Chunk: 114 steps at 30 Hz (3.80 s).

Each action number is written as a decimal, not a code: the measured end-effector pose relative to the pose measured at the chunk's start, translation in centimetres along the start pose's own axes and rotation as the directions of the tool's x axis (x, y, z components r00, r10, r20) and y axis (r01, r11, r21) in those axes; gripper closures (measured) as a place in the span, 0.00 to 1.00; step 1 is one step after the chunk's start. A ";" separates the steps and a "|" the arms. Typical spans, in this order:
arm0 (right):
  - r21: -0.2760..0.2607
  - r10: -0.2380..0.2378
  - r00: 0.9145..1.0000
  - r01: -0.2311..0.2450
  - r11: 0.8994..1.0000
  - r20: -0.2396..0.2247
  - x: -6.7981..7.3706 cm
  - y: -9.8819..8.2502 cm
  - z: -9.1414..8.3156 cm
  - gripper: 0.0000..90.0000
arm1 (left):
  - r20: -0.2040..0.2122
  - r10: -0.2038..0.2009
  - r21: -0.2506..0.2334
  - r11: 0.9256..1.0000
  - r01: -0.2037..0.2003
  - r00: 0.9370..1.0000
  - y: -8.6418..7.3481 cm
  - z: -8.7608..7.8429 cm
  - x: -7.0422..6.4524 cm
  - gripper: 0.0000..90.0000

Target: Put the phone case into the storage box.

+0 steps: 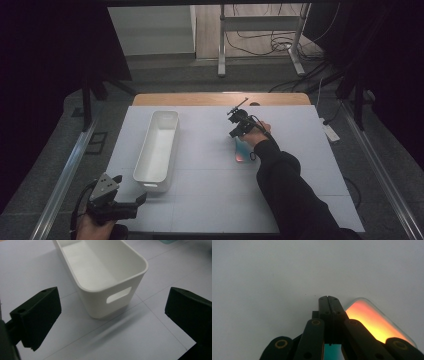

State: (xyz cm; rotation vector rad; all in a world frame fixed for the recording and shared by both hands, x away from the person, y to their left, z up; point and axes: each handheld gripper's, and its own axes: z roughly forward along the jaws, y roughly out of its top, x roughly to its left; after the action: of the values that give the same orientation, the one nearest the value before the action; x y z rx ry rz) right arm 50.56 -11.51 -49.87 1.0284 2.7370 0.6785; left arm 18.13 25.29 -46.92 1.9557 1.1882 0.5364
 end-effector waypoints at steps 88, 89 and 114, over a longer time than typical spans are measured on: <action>0.053 0.233 0.967 -0.239 0.969 0.102 -8.9 -11.1 -6.6 0.99 | -0.004 0.005 0.017 1.000 -0.005 1.000 0.1 0.2 -0.1 0.02; 0.051 0.235 0.967 -0.241 0.969 0.101 -8.9 -11.4 -6.7 0.99 | -0.004 0.005 0.017 1.000 -0.005 1.000 0.1 0.2 -0.1 0.02; 0.047 0.257 0.962 -0.262 0.964 0.090 -7.8 -15.7 -9.0 0.99 | -0.007 0.012 0.021 1.000 -0.012 1.000 0.2 0.2 -0.2 0.02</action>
State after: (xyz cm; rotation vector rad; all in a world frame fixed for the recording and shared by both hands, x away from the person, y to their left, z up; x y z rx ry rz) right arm 44.64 -30.35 -49.28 1.4135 2.5899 0.5777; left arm 18.30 24.98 -46.92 1.9814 1.1919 0.5390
